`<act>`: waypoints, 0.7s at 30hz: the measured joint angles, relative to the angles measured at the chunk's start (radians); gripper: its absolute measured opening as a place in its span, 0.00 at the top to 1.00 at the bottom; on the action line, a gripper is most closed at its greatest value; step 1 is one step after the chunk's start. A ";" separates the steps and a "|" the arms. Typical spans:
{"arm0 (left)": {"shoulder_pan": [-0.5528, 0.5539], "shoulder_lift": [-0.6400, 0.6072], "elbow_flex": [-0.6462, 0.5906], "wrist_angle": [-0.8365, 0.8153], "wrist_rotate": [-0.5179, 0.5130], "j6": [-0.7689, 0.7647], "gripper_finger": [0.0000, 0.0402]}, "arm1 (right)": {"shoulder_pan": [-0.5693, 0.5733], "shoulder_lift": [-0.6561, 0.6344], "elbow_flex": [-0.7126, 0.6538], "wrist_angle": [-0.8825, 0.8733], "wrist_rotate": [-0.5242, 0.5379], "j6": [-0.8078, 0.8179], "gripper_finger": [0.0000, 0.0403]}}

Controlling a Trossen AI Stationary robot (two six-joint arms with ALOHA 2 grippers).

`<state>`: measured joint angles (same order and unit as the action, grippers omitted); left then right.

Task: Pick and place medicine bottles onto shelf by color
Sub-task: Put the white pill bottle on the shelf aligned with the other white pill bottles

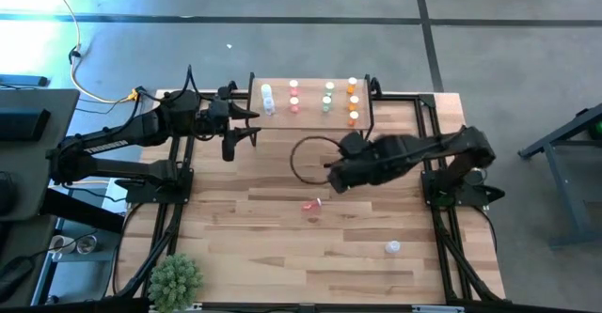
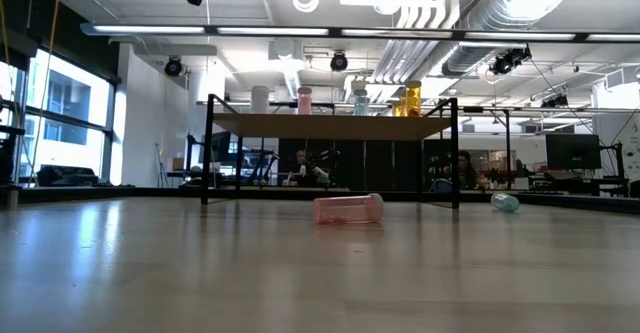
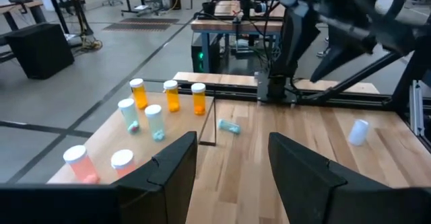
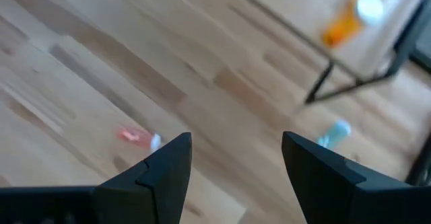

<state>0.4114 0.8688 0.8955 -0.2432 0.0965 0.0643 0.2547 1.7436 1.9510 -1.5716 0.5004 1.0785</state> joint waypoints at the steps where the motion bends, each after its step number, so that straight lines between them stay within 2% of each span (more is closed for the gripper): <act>1: 0.000 0.000 0.000 0.000 0.000 0.000 0.57 | 0.013 -0.011 -0.034 0.001 -0.002 0.038 0.45; 10: 0.000 0.001 0.000 -0.023 -0.020 0.000 0.57 | 0.127 -0.150 -0.298 0.044 -0.099 0.301 0.45; 21: 0.000 0.002 0.000 -0.023 -0.022 -0.001 0.57 | 0.272 -0.285 -0.541 0.134 -0.245 0.401 0.45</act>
<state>0.4118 0.8703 0.8959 -0.2657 0.0744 0.0628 0.5271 1.4589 1.4104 -1.4372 0.2549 1.4792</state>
